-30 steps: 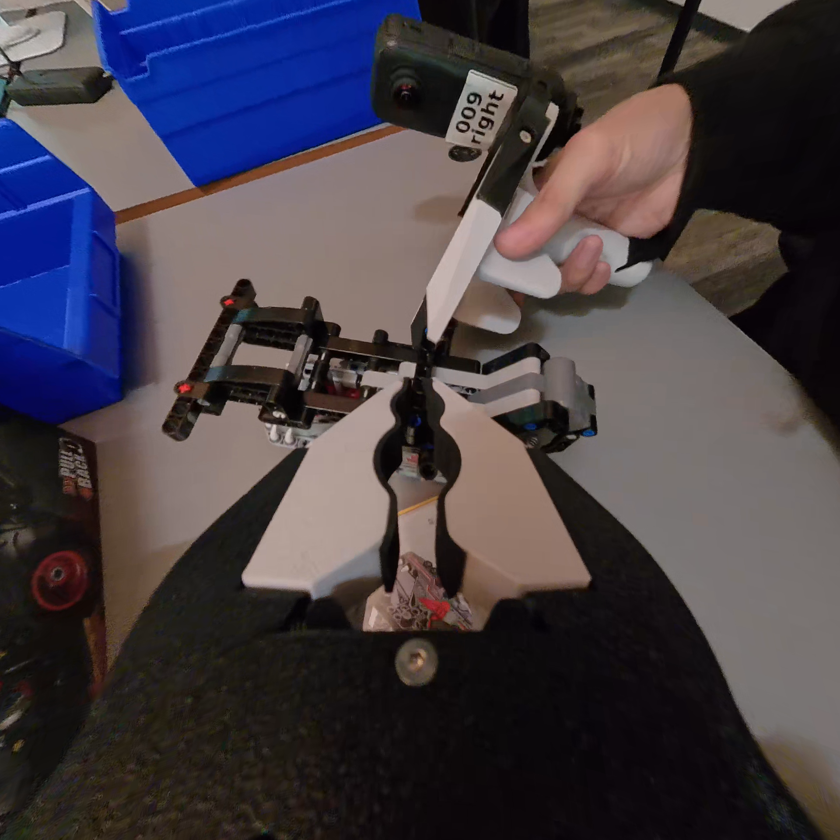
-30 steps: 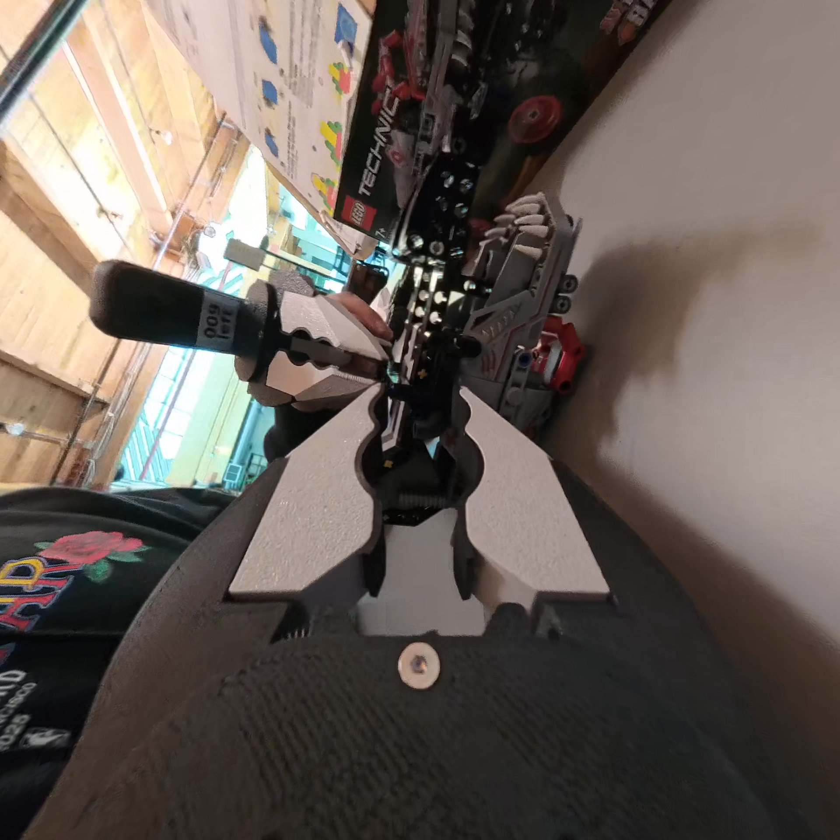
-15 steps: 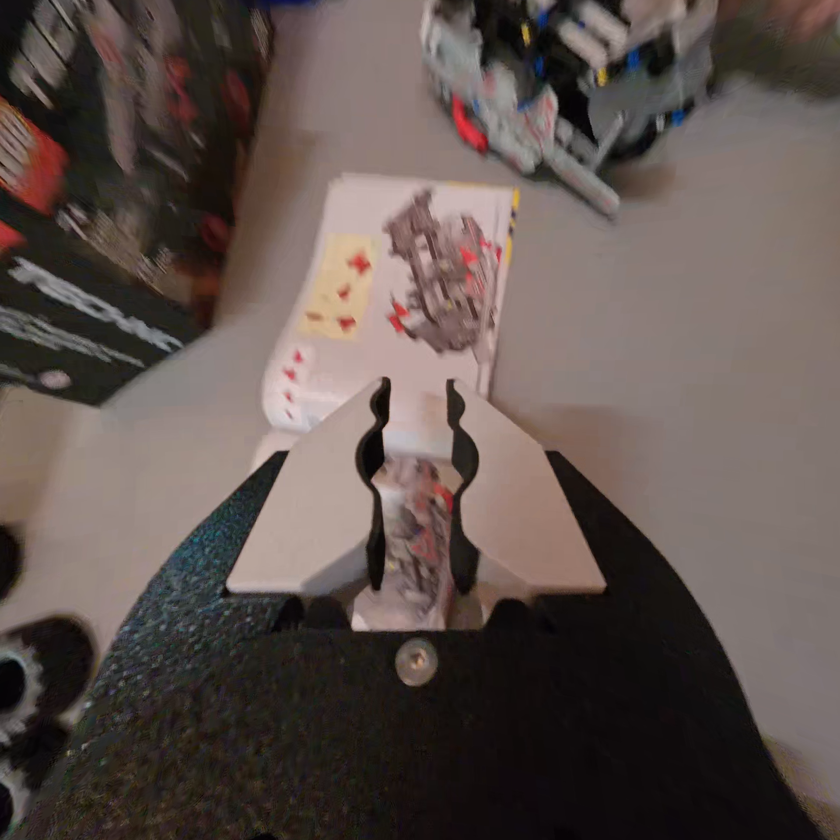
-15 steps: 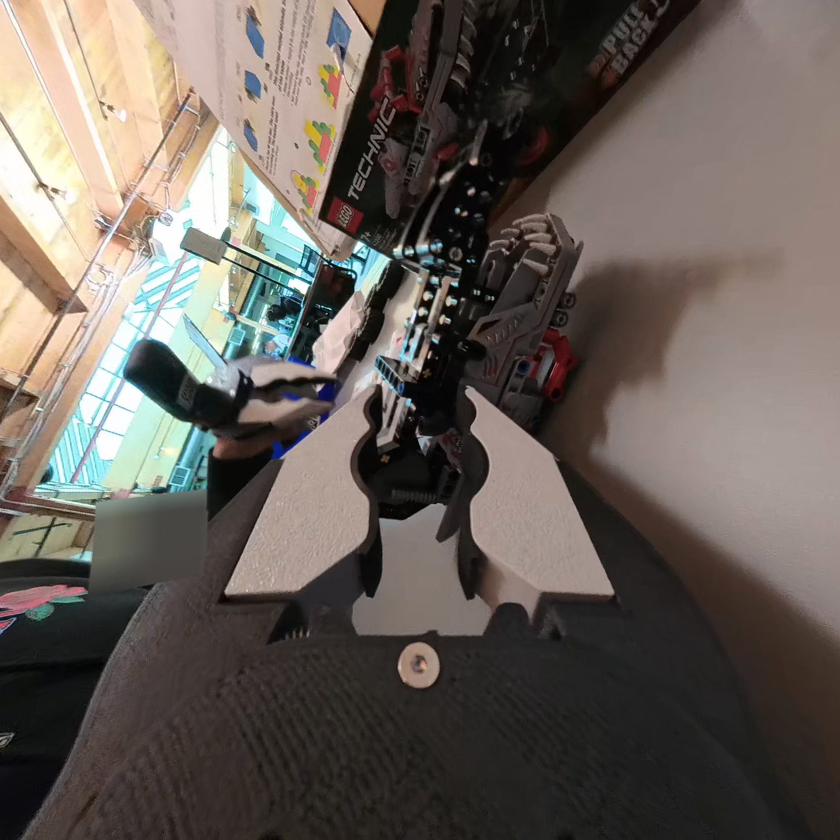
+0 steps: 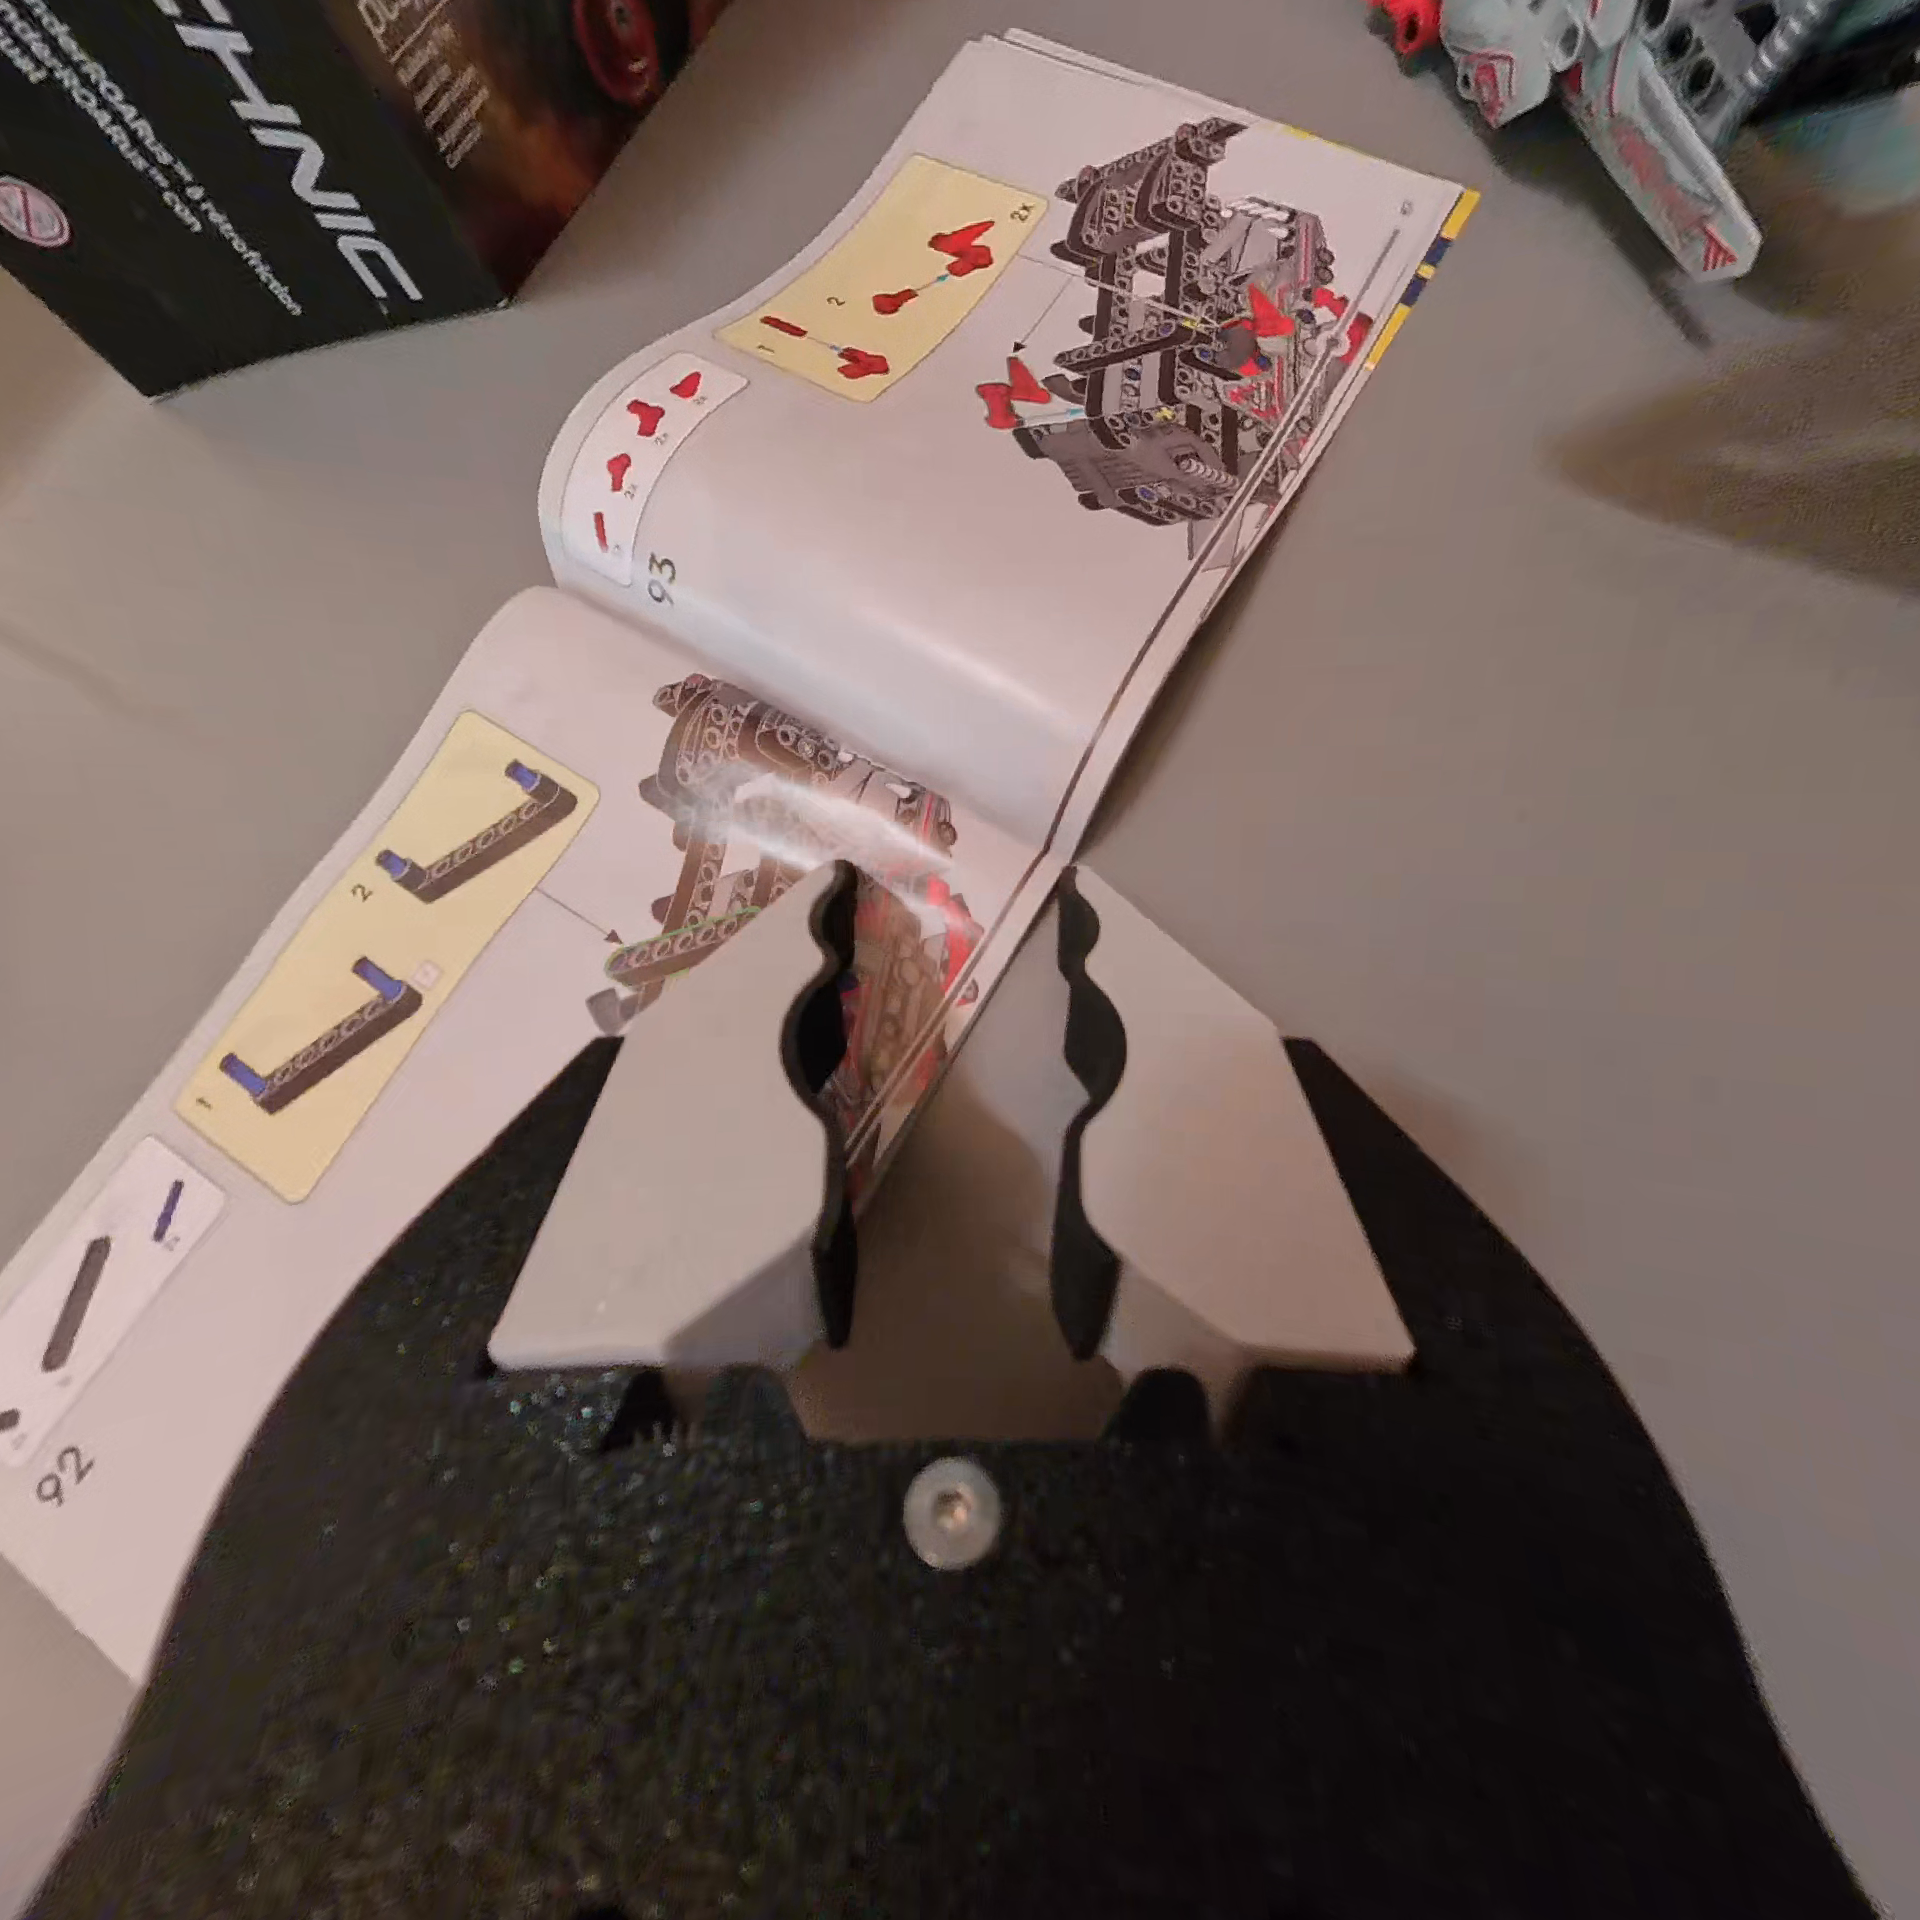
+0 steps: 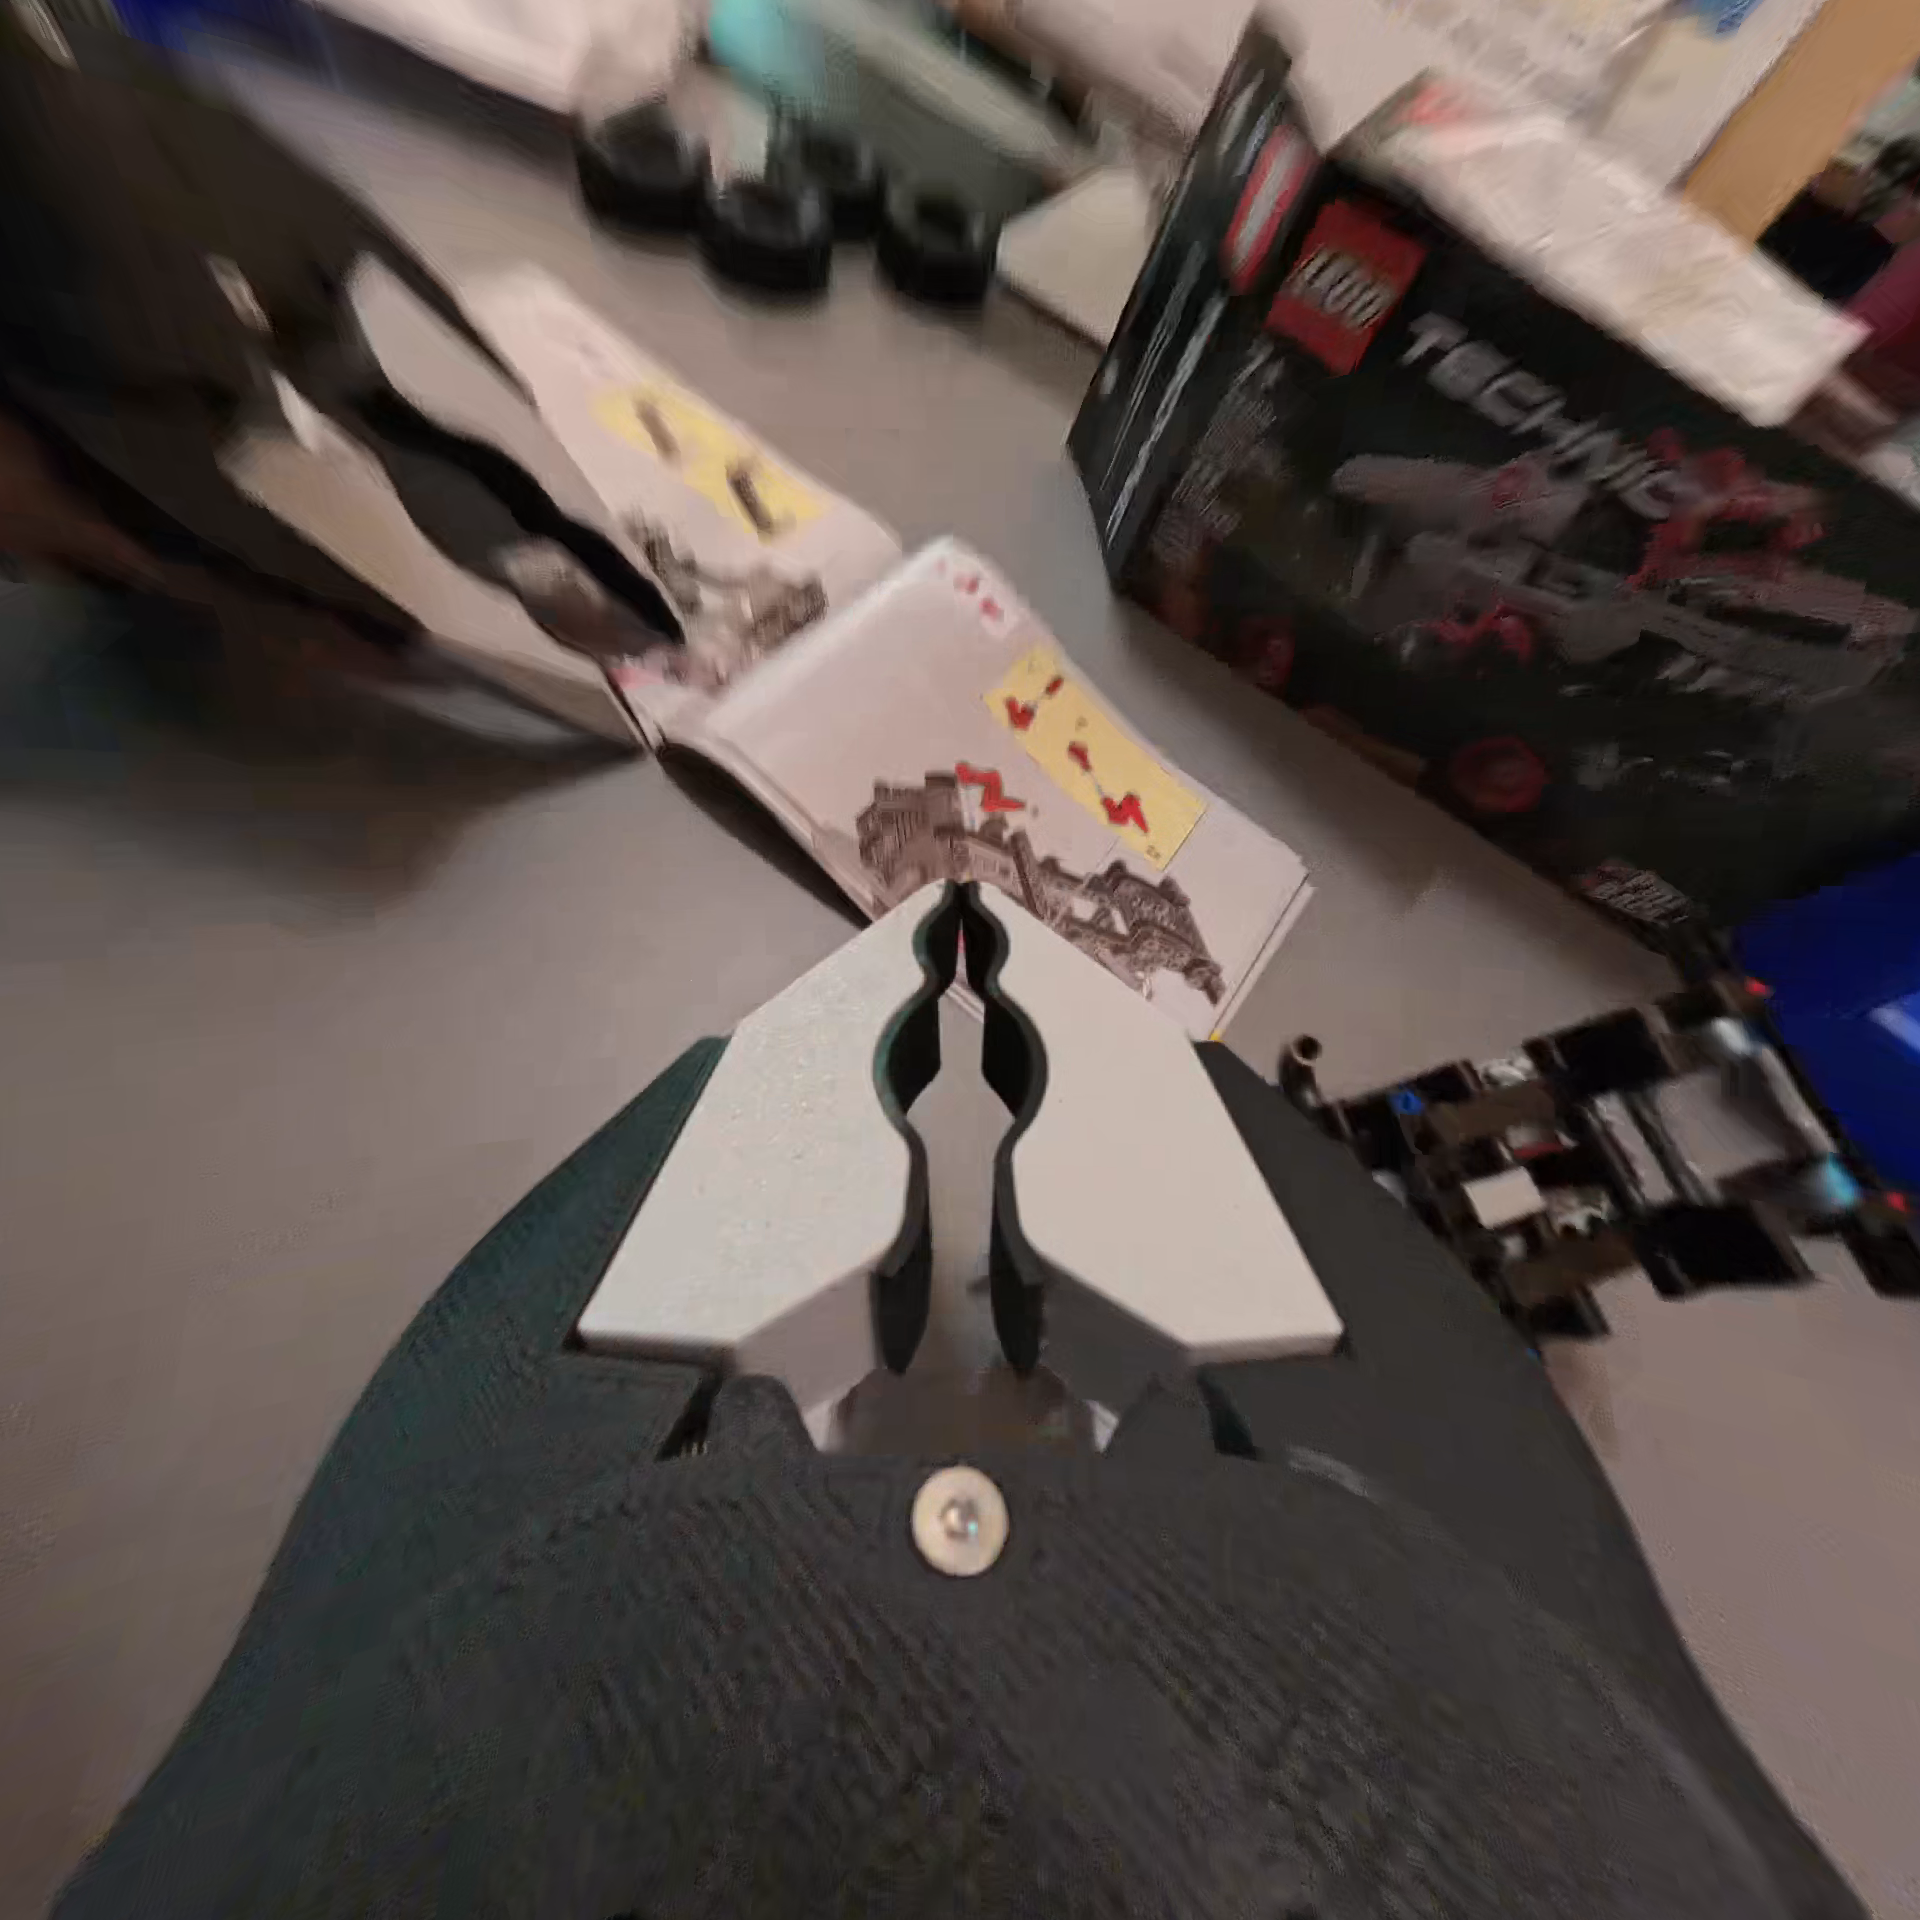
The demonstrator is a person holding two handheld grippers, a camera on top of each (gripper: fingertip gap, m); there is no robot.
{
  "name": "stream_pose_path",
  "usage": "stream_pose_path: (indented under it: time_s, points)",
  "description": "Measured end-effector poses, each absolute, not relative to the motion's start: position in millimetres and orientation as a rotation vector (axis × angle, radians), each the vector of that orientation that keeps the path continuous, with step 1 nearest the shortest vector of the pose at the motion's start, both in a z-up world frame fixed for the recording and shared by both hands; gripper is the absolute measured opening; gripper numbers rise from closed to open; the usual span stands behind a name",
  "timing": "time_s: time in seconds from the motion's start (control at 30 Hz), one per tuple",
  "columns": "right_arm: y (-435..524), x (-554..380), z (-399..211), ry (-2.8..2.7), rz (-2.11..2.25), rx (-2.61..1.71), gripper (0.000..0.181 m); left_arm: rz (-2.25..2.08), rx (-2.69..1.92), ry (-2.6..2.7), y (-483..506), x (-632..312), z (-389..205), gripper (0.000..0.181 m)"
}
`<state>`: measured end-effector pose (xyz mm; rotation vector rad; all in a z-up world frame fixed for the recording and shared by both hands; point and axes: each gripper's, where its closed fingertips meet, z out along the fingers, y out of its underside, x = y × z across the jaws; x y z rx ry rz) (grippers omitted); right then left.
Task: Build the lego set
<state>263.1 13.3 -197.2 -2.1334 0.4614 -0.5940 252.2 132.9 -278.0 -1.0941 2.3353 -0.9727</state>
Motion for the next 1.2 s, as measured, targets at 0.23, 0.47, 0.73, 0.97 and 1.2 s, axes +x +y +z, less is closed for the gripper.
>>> stream_pose_path:
  time_s: [0.23, 0.47, 0.73, 0.97, 1.2]
  points:
    - [-14, 299, -235, 0.602, -0.857, -2.239, 0.0, -0.968, -1.071, 2.3, 136, 249, -278, 0.036]
    - [-28, 313, -233, 0.678, -0.781, -2.157, 0.0, -1.106, -0.973, 2.205, 144, 239, -233, 0.034]
    - [31, 286, -235, 0.557, -0.453, -2.145, 0.016, -0.862, -1.097, 1.904, 328, 168, -135, 0.016]
    - [46, 277, -249, 0.418, -0.336, -2.23, 0.015, -0.216, -1.518, 2.372, 491, 57, -212, 0.014]
    - [28, 292, -257, 0.458, -0.352, -2.235, 0.014, 0.261, -1.658, 2.592, 511, 16, -267, 0.017]
